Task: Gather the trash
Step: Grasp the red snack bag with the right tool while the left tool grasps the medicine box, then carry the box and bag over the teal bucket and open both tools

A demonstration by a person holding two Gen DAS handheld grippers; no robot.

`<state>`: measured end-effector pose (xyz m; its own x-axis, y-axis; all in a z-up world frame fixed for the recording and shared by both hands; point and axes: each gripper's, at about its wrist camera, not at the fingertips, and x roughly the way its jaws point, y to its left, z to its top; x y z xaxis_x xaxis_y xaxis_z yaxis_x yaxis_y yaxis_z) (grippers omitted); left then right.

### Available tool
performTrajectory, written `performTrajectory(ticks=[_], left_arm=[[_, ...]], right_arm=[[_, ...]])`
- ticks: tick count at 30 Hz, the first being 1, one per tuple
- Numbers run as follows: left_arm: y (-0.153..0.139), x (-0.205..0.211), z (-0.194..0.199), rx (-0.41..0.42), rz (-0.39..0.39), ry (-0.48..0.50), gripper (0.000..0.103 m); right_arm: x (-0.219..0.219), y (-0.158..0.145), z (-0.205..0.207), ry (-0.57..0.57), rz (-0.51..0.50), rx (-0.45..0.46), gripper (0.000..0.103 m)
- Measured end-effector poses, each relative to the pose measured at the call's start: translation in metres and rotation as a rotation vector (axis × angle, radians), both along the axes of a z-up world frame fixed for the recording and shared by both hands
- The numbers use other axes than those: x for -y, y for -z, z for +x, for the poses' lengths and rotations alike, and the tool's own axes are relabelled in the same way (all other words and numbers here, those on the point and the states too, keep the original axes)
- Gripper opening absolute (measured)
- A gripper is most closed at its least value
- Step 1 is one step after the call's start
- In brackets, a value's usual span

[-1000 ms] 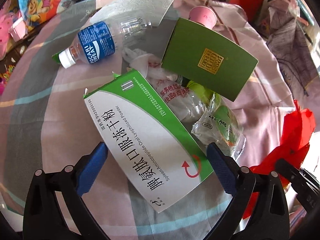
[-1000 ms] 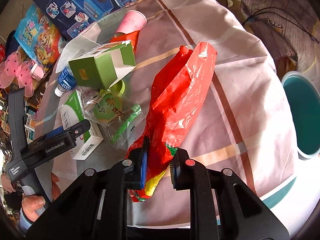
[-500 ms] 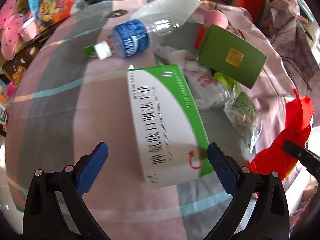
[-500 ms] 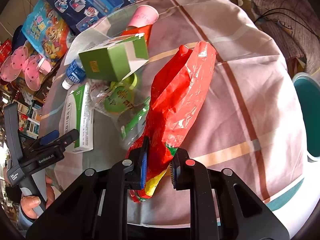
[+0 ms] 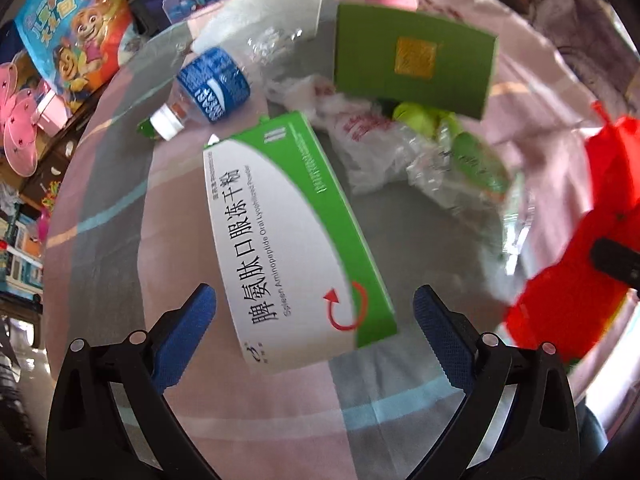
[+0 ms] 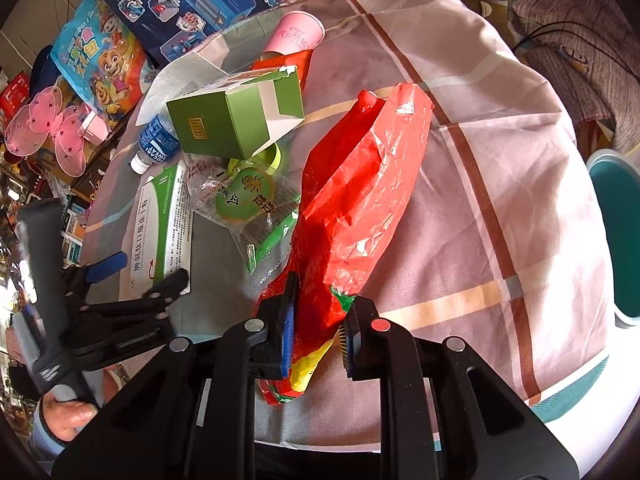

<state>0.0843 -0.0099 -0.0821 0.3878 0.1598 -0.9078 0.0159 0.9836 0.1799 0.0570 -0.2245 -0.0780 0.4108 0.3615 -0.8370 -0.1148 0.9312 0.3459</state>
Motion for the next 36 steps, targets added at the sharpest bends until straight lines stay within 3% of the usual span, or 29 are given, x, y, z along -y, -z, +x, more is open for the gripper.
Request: performTrajectory(ticks=[2,3,7,10,13,19,20,24,31,36], left_arm=[[-0.002,-0.01,-0.001,0.008,-0.068,-0.02,0.094],[-0.004,-0.017,-0.003,0.019,-0.11,-0.034,0.082],[-0.012,-0.031,-0.011,0.052,-0.173,-0.045,0.08],[-0.019,-0.042,-0.015,0.057,-0.286,-0.03,0.08],[-0.019,-0.051,-0.015,0.052,-0.337,-0.035,0.081],[0.0,-0.063,-0.013,-0.008,-0.372,-0.097,0.081],[0.0,-0.063,-0.014,-0.007,-0.375,-0.094,0.077],[-0.026,-0.056,-0.023,0.089,-0.317,-0.05,0.075],[-0.082,-0.051,-0.042,0.232,-0.316,0.006,0.075],[-0.093,-0.043,-0.044,0.252,-0.313,0.054,0.075]], right_arm=[[0.001,0.0,0.0,0.0,-0.003,-0.002,0.018],[0.001,0.001,0.0,-0.001,-0.005,-0.004,0.018],[-0.001,0.001,0.002,-0.003,-0.009,-0.005,0.018],[-0.005,0.002,0.003,-0.009,-0.011,-0.008,0.018],[-0.011,0.0,0.003,-0.018,-0.02,-0.003,0.018],[-0.017,-0.006,0.002,-0.031,-0.034,0.014,0.017],[-0.017,-0.007,0.002,-0.029,-0.034,0.018,0.017],[-0.014,-0.016,0.001,-0.019,-0.035,0.037,0.017],[-0.002,-0.033,-0.002,0.012,-0.023,0.079,0.017],[0.003,-0.038,-0.006,0.02,-0.014,0.088,0.017]])
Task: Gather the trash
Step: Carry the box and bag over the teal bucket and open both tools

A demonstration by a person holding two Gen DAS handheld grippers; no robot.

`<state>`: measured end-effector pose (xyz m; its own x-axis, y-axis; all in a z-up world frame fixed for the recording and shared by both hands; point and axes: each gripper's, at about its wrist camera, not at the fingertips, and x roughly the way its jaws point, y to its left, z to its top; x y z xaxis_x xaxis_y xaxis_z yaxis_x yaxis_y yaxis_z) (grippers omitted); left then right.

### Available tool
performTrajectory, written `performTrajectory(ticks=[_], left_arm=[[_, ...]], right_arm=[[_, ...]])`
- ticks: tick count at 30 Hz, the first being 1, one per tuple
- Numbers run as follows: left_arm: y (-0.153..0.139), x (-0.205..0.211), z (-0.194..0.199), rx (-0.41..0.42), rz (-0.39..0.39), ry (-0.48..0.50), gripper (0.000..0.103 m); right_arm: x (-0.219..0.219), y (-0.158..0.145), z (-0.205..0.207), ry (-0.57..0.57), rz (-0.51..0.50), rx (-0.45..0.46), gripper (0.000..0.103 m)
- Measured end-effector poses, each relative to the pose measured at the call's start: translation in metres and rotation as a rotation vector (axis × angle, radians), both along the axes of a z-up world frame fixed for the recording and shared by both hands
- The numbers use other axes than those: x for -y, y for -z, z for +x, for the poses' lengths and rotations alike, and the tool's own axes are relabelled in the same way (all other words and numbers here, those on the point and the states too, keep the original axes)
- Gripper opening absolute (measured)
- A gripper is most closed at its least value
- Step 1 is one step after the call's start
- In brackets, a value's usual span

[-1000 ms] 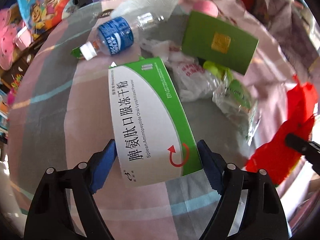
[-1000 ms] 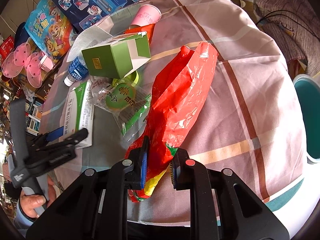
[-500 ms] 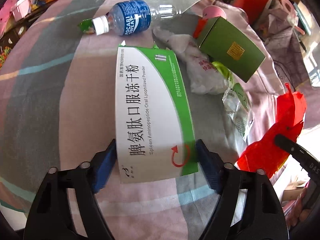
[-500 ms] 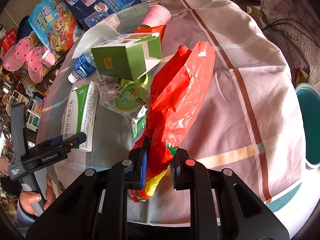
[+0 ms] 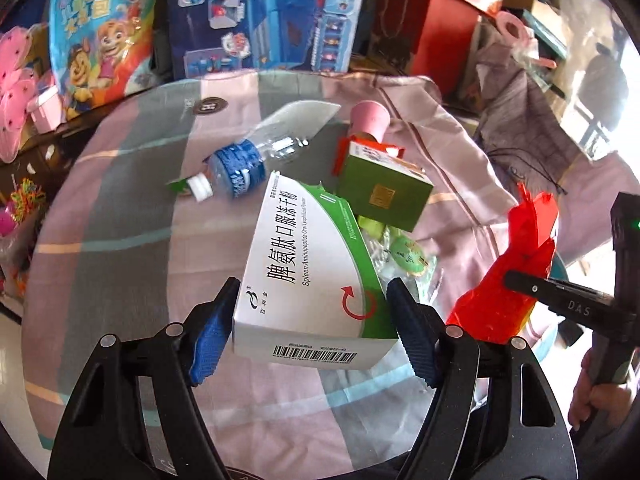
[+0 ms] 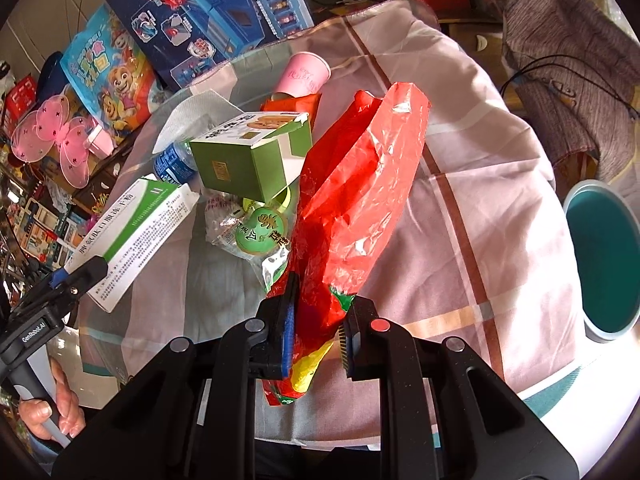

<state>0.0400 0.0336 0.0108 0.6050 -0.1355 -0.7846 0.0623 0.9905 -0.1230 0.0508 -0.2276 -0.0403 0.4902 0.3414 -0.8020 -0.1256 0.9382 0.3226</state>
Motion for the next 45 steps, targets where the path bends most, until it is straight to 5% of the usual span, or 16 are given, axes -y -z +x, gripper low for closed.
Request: performTrajectory(ticks=[8,12,17,23,28,36,45], left_arm=[[0.03,0.028,-0.005,-0.09,-0.039,0.098,0.075],[0.034,0.037,-0.005,-0.096,0.032,0.13,0.076],[0.076,0.042,0.006,-0.21,0.076,0.142,0.076],[0.084,0.046,0.015,-0.201,0.129,0.144,0.096],[0.081,0.055,0.021,-0.202,0.159,0.159,0.097],[0.068,0.036,0.017,-0.201,-0.017,0.191,0.097],[0.068,-0.017,0.019,-0.193,-0.079,0.132,0.097]], right_arm=[[0.0,0.001,-0.005,-0.005,0.003,-0.001,0.017],[0.002,0.0,-0.004,0.002,0.008,0.001,0.017],[0.0,0.004,-0.005,-0.001,0.01,-0.011,0.017],[-0.002,0.008,-0.003,-0.007,0.004,-0.028,0.017],[-0.004,0.012,-0.003,-0.007,-0.002,-0.038,0.017],[-0.008,0.008,-0.004,-0.025,0.002,-0.033,0.017],[-0.04,-0.002,0.011,-0.074,-0.04,-0.015,0.017]])
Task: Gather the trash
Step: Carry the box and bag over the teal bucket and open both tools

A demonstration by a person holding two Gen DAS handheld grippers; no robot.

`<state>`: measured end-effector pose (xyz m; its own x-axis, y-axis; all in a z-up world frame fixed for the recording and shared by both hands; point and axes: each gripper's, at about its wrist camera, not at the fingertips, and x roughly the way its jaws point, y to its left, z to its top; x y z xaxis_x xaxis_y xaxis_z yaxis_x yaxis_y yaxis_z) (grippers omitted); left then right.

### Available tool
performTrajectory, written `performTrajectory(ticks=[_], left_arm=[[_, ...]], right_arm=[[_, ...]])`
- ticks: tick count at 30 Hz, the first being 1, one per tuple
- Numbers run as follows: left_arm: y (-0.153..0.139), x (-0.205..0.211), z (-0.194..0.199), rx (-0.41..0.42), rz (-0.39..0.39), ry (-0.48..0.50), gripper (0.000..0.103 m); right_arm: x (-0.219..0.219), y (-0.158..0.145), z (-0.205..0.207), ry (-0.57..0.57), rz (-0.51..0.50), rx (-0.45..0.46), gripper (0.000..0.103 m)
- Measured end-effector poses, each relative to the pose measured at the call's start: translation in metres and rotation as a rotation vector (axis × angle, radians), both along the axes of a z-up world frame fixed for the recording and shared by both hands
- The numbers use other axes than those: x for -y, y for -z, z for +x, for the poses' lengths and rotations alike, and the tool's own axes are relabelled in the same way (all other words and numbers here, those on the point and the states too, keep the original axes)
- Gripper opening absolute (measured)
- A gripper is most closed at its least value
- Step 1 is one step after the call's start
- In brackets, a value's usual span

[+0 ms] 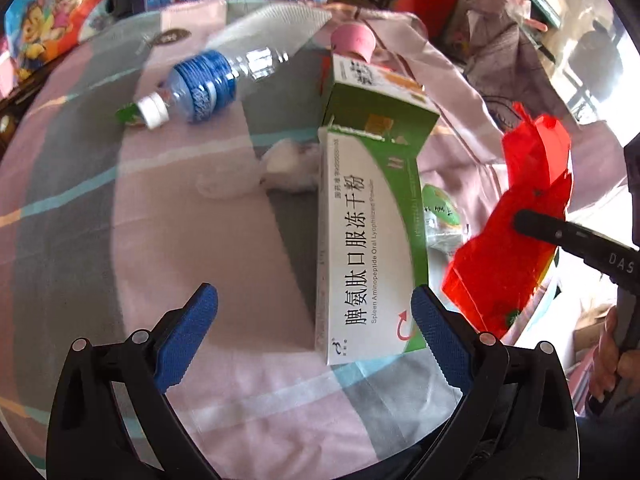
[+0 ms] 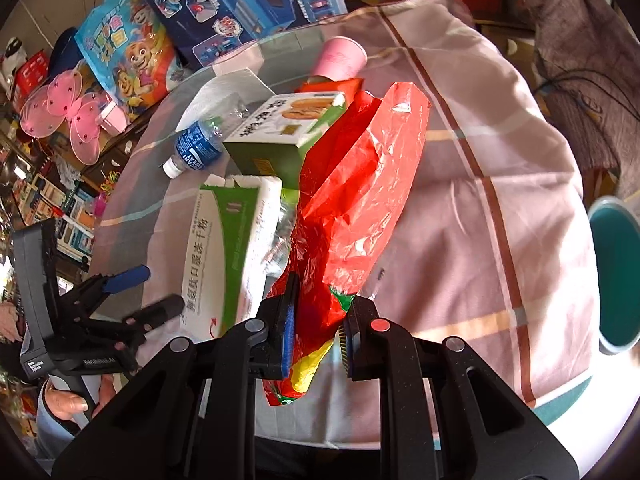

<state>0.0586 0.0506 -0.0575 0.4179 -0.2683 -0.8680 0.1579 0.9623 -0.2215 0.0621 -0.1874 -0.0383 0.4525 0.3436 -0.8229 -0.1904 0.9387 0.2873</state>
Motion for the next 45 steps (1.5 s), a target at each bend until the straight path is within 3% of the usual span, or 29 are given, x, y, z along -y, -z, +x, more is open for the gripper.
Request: performTrajectory(ticks=[5,7,10,11,13,20,24,28,33,39,45], left_arm=[[0.007,0.03,0.009,-0.033,-0.02,0.056,0.097],[0.005,0.048,0.008,-0.011,0.031,0.078,0.097],[0.01,0.07,0.01,0.035,0.179,0.089,0.096],[0.013,0.069,0.013,0.028,0.179,0.065,0.075],[0.013,0.064,0.016,0.011,0.153,0.042,0.073],[-0.047,0.055,0.001,0.141,0.182,-0.006,0.073],[-0.085,0.079,0.0,0.213,0.179,0.035,0.073],[-0.1,0.141,0.017,0.225,0.15,0.156,0.073],[-0.099,0.23,0.034,0.244,0.132,0.321,0.073],[-0.075,0.336,0.062,0.185,0.112,0.514,0.073],[-0.039,0.414,0.071,0.11,0.138,0.663,0.073]], right_arm=[[0.014,0.007,0.0,0.048,-0.033,-0.018,0.017],[0.022,0.01,-0.001,0.068,-0.037,-0.026,0.017],[0.033,0.012,-0.002,0.092,-0.026,-0.029,0.017],[0.037,0.011,-0.002,0.098,-0.021,-0.024,0.017],[0.044,0.007,-0.003,0.107,-0.008,-0.014,0.017],[0.074,-0.006,-0.001,0.13,0.067,0.031,0.017],[0.108,-0.02,-0.002,0.184,0.112,0.087,0.017],[0.168,-0.036,-0.012,0.308,0.132,0.152,0.017],[0.266,-0.047,-0.036,0.524,0.117,0.206,0.017],[0.354,-0.036,-0.055,0.721,0.091,0.171,0.017],[0.397,-0.016,-0.057,0.836,0.061,0.124,0.017]])
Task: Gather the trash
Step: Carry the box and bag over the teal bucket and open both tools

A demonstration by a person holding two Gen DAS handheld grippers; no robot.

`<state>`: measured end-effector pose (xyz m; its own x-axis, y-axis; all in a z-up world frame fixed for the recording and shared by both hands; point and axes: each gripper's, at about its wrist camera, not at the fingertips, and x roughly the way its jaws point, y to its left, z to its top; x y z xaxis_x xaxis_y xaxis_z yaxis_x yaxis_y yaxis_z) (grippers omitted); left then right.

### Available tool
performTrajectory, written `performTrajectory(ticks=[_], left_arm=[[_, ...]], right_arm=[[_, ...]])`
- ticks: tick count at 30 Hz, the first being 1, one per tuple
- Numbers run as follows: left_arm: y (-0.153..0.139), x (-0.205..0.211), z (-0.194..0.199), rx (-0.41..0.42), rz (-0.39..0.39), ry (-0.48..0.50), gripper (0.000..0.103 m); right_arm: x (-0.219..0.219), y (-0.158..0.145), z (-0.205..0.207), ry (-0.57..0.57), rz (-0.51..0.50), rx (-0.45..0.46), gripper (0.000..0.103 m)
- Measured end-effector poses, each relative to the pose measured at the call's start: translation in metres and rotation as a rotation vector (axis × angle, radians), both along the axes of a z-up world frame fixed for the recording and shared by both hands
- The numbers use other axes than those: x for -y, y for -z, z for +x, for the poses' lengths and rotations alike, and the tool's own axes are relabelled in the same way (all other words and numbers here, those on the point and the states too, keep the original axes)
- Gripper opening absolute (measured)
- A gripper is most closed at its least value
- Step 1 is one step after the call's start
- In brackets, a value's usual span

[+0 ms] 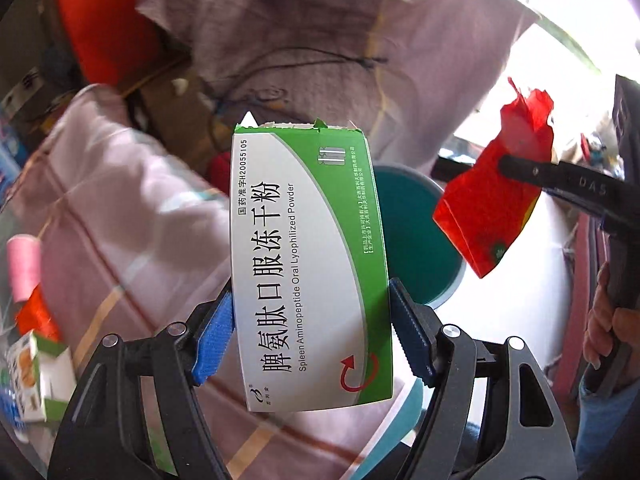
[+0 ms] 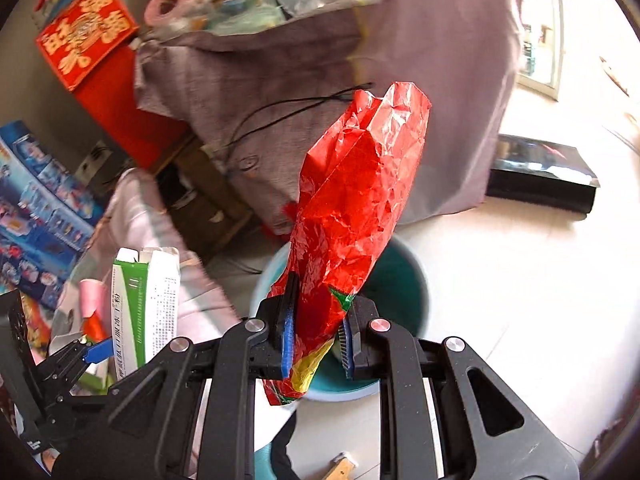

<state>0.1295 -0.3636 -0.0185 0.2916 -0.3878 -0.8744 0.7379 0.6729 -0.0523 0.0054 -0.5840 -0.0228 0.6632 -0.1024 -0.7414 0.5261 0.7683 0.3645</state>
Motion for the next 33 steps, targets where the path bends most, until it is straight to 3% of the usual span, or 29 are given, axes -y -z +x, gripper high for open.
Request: performTrajectory(ticks=[8,14,33], left_arm=[[0.05,0.072,0.002,-0.088,0.061,0.147,0.074],[0.076,0.097,0.012,-0.145,0.085,0.157,0.076],[0.084,0.058,0.027,-0.201,0.066,0.057,0.082]], right_arm=[[0.019,0.012,0.004,0.052,-0.012,-0.057,0.017],[0.022,0.021,0.013,0.049,-0.015,-0.098,0.017],[0.013,0.057,0.04,-0.025,0.029,-0.188,0.017]])
